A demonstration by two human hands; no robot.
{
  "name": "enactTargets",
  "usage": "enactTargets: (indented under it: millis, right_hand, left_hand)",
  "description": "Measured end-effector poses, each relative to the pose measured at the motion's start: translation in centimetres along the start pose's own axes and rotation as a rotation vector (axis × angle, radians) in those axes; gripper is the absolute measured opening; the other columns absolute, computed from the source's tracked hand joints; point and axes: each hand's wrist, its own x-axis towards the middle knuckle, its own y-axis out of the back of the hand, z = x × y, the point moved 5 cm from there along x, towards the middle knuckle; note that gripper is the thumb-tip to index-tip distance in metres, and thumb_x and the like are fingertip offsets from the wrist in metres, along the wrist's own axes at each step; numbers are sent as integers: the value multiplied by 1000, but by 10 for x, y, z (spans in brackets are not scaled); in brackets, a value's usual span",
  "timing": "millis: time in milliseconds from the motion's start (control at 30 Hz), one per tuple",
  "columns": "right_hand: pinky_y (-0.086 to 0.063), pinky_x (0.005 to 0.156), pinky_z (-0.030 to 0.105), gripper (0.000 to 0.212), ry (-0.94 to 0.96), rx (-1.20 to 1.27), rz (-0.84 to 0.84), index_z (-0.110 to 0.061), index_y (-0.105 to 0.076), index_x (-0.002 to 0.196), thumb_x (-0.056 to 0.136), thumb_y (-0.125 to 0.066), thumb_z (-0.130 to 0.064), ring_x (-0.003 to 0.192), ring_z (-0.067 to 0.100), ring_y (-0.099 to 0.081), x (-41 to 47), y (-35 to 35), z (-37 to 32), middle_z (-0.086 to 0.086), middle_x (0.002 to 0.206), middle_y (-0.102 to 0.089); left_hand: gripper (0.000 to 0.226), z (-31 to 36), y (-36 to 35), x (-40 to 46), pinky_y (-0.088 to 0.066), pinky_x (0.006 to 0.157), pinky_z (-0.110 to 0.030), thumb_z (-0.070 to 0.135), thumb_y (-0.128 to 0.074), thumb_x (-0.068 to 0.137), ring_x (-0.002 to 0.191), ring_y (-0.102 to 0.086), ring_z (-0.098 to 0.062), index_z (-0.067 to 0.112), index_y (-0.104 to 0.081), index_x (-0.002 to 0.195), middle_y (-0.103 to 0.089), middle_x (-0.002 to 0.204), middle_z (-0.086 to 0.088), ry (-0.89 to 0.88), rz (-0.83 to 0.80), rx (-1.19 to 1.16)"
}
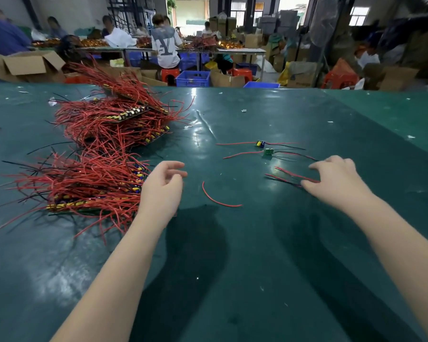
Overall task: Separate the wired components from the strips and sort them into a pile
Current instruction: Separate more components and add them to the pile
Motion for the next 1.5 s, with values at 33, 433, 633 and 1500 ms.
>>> enactTargets:
  millis: [33,433,633,1500]
  right_hand:
    - [-34,101,38,43,67,70,34,-11,-60,126,90,-60,-33,125,34,-38,-6,3,-18,16,131,-51]
    - [-27,109,24,51,240,704,-9,-17,-39,145,96,-51,-25,121,4,-47,-66,-33,-115,-17,119,-66]
    - [-47,90,14,51,175,1052,-171,-20,-43,142,93,-57,-23,95,-6,-62,-69,-55,-115,-13,123,-57]
    - [-48,72,14,9,208,1326,-165,-16,-71,92,89,-66,-22,78,3,-63,-65,-43,-101,1,90,-73]
  left_hand:
    - [31,1,8,2,-46,76,-19,1,-45,87,88,-59,-18,16,-61,110,-65,104,0,-101,47,238]
    - [38,-20,17,6,-39,94,-38,44,-53,90,115,-44,-32,24,-59,122,-61,118,-5,-89,-94,1124]
    - [14,-4,3,-3,-47,86,-29,24,-69,82,94,-64,-18,23,-71,96,-67,81,10,-159,-178,785]
    - [12,24,-14,-22,-38,60,-18,46,-76,74,54,-49,1,41,-67,80,-58,63,12,-252,-161,252]
